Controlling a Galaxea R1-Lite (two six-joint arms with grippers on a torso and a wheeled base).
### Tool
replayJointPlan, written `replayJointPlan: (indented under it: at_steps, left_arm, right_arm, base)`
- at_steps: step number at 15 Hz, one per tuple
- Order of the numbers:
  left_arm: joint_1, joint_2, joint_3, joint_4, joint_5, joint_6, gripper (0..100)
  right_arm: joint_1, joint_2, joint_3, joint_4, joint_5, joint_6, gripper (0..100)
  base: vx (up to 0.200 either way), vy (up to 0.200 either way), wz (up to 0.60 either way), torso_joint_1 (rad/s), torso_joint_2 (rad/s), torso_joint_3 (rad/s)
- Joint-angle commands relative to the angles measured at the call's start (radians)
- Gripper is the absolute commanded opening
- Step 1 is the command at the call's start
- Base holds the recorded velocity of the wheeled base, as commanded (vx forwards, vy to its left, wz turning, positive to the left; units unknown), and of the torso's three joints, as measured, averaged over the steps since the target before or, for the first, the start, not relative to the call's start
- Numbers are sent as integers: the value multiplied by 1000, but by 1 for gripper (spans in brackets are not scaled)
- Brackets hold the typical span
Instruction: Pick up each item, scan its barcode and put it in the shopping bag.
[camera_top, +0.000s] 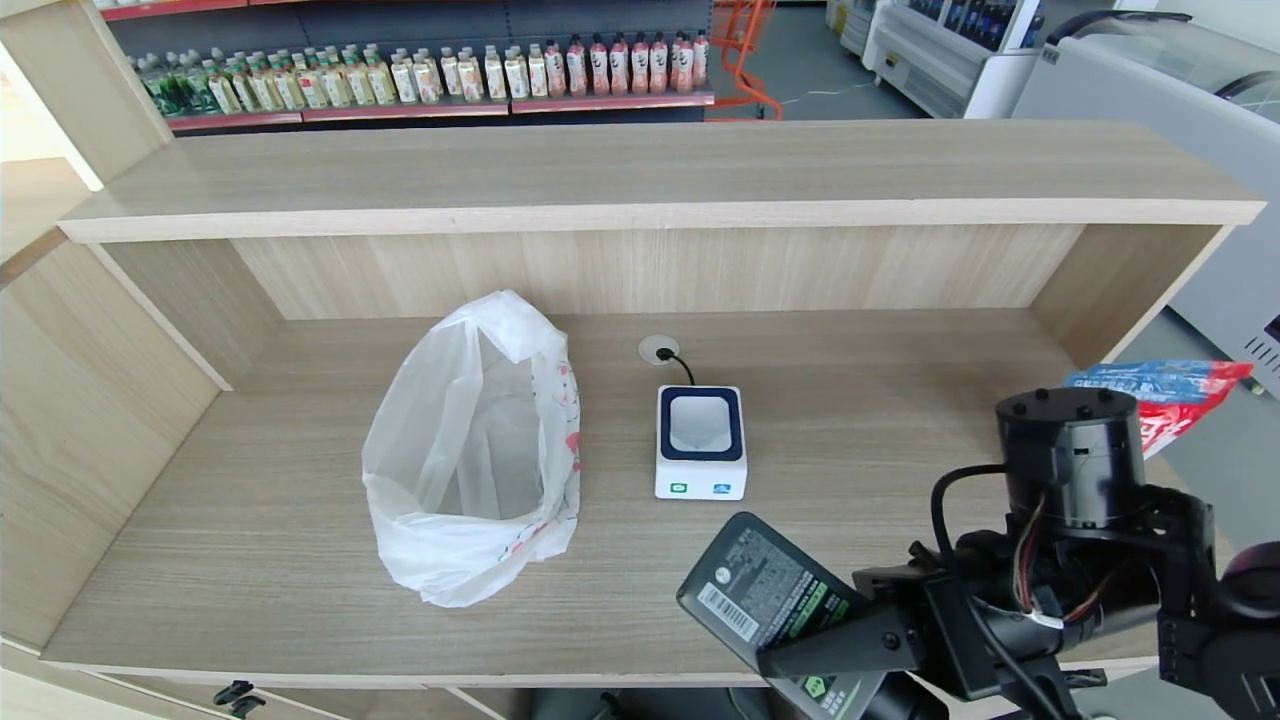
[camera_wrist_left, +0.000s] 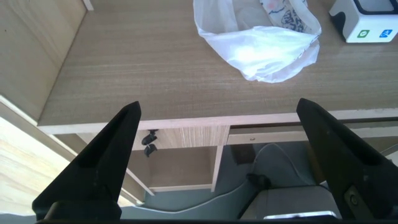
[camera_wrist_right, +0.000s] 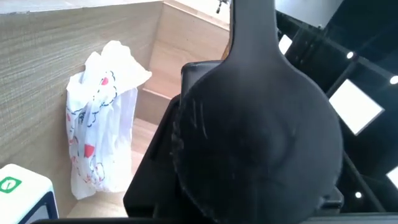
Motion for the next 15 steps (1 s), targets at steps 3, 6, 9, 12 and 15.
replayJointPlan:
  at_steps: [3,6,9,12,15]
  left_arm:
    - [0,0,0,0,0,0,100]
    - [0,0,0,0,0,0,100]
    - [0,0,0,0,0,0,100]
    - [0,0,0,0,0,0,100]
    - [0,0,0,0,0,0,100]
  right_arm:
    - [17,36,-35,-1,1,1,0]
    - [17,16,-26,-1,1,12,0]
    - [5,16,-27,5,-1,87,0]
    - [-173,-73,-70,2,-1,672,0]
    - [-647,-252,-65,-1,2,1058,0]
  base:
    - [0,0,0,0,0,0]
    - [0,0,0,0,0,0]
    - [0,0,0,0,0,0]
    - [0,0,0,0,0,0]
    - [0,0,0,0,0,0]
